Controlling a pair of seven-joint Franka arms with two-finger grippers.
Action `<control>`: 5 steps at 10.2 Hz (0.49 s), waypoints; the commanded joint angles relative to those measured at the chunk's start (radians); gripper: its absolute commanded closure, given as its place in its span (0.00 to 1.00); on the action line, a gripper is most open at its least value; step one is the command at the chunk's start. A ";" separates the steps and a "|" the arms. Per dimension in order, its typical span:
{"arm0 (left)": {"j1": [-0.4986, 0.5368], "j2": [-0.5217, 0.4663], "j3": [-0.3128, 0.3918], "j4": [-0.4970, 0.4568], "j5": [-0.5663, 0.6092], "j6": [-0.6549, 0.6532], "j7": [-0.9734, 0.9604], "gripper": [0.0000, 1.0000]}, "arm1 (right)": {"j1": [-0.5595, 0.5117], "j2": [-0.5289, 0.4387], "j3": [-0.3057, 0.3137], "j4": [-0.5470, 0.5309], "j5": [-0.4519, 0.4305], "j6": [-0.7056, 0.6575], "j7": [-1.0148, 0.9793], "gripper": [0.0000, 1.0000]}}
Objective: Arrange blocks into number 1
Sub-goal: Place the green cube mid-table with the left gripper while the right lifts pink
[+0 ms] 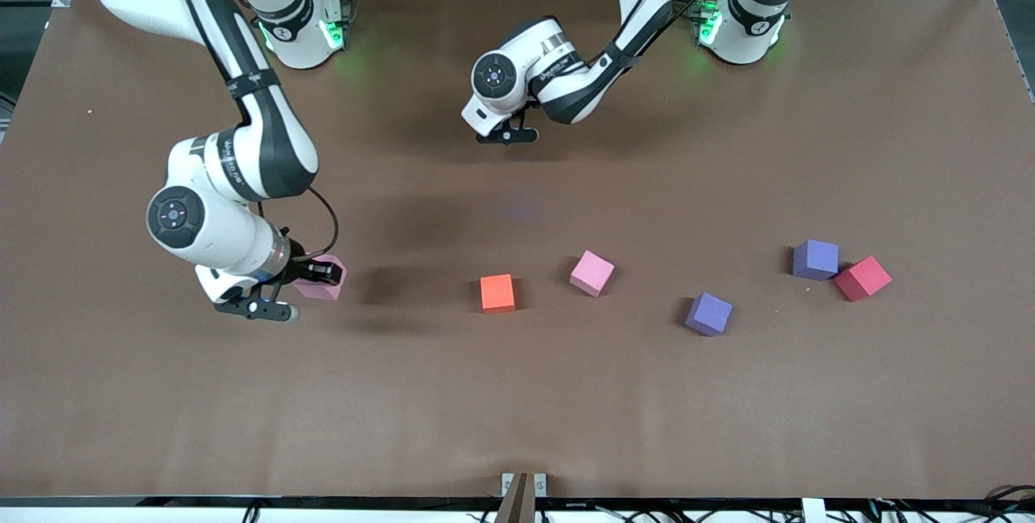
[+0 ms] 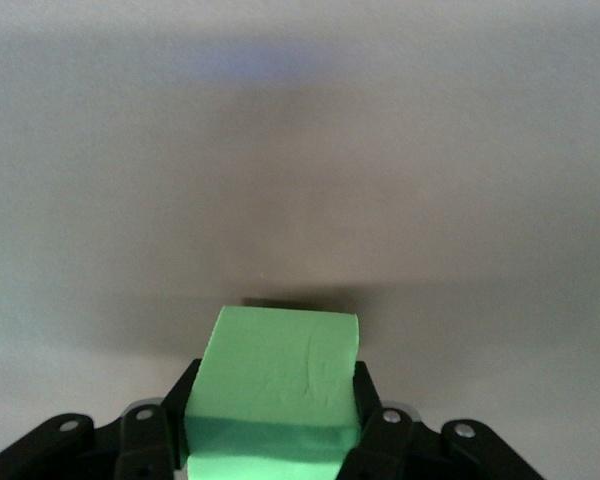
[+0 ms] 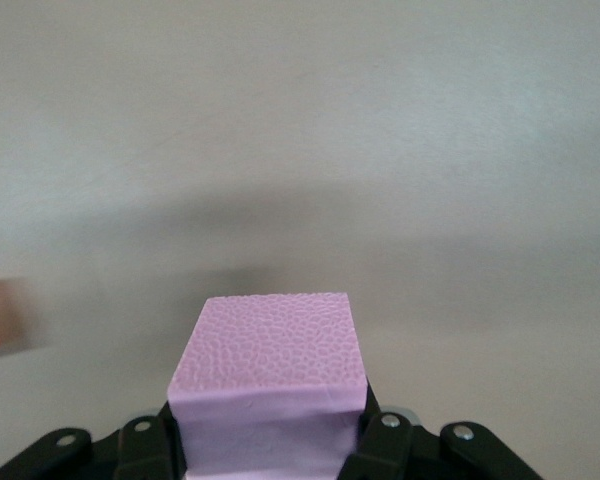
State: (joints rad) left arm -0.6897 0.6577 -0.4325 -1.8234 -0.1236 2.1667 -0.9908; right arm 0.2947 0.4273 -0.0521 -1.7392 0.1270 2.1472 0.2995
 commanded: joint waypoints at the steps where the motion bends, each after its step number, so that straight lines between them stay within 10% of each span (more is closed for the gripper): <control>1: 0.004 0.022 0.000 0.001 0.097 0.007 -0.005 0.80 | 0.015 -0.033 -0.005 -0.026 -0.015 -0.001 -0.016 0.39; 2: 0.004 0.017 0.000 0.003 0.136 0.005 0.021 0.01 | 0.015 -0.033 -0.005 -0.026 -0.013 -0.003 -0.008 0.39; 5: 0.070 -0.097 0.014 0.013 0.142 -0.033 0.018 0.00 | 0.038 -0.033 -0.005 -0.031 -0.003 -0.003 0.003 0.39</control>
State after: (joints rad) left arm -0.6645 0.6542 -0.4223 -1.8002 -0.0018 2.1699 -0.9816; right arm 0.3158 0.4200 -0.0522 -1.7448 0.1248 2.1458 0.2985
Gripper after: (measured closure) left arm 0.013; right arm 0.388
